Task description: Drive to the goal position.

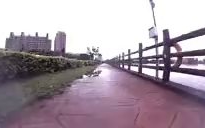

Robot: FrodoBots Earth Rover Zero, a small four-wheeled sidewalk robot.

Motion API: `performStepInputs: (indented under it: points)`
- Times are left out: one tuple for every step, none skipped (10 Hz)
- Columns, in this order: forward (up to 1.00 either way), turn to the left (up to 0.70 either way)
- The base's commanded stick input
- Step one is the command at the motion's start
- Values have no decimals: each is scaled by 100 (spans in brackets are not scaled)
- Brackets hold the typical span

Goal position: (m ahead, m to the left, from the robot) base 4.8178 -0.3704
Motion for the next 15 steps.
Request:
performStepInputs:
  points:
    - [100, -1]
    - [100, -1]
    - [100, -1]
    - [100, -1]
    - [100, -1]
    - [100, -1]
    - [100, -1]
    - [100, -1]
    - [100, -1]
    - [100, -21]
    - [100, -39]
    - [100, -31]
    - [100, -19]
    - [100, -1]
    - [100, -1]
